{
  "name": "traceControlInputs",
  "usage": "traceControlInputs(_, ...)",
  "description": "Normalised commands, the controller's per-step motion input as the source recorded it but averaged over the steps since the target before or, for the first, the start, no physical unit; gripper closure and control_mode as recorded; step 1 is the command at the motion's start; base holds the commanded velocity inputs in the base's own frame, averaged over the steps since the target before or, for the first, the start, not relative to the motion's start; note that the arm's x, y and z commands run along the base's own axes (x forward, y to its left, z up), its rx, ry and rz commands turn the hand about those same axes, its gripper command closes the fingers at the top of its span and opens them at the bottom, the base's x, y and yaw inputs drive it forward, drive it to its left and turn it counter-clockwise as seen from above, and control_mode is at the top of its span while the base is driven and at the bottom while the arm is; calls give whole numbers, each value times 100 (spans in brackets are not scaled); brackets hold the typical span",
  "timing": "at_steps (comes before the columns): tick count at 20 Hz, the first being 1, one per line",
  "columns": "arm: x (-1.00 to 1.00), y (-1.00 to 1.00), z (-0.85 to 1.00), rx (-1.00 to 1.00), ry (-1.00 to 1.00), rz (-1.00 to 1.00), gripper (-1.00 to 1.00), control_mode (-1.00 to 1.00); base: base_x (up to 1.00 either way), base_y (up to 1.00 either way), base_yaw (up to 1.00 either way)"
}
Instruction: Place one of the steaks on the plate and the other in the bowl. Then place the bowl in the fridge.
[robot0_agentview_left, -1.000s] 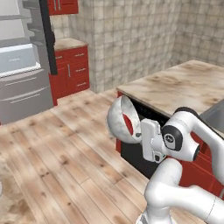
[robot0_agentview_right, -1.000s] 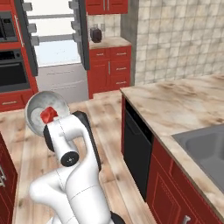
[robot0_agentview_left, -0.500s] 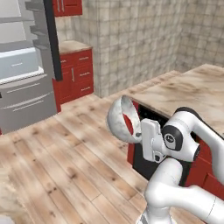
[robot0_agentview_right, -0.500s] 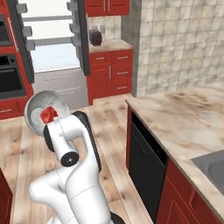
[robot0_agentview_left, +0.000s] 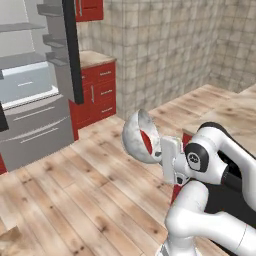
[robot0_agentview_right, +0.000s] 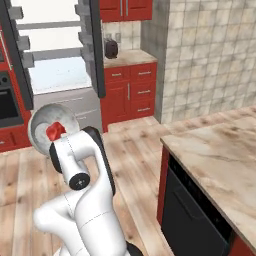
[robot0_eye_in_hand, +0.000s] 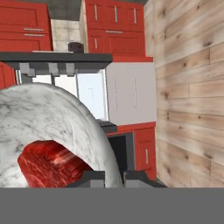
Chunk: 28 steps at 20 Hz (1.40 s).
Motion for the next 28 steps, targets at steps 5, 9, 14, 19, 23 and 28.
traceControlInputs(5, 0, 0, 0, 0, 0, 0, 100, 100, 71, 64, -16)
traceControlInputs(9, 0, 0, 0, 0, 0, 0, 100, 100, 63, 63, -15)
traceControlInputs(14, 0, 0, 0, 0, 0, 0, 100, 100, 55, 62, -16)
traceControlInputs(19, 0, 0, 0, 0, 0, 0, 100, 100, 58, 73, -11)
traceControlInputs(23, 0, 0, 0, 0, 0, 0, 100, 100, 60, 82, -6)
traceControlInputs(28, 0, 0, 0, 0, 0, 0, 100, 100, 36, 77, -10)
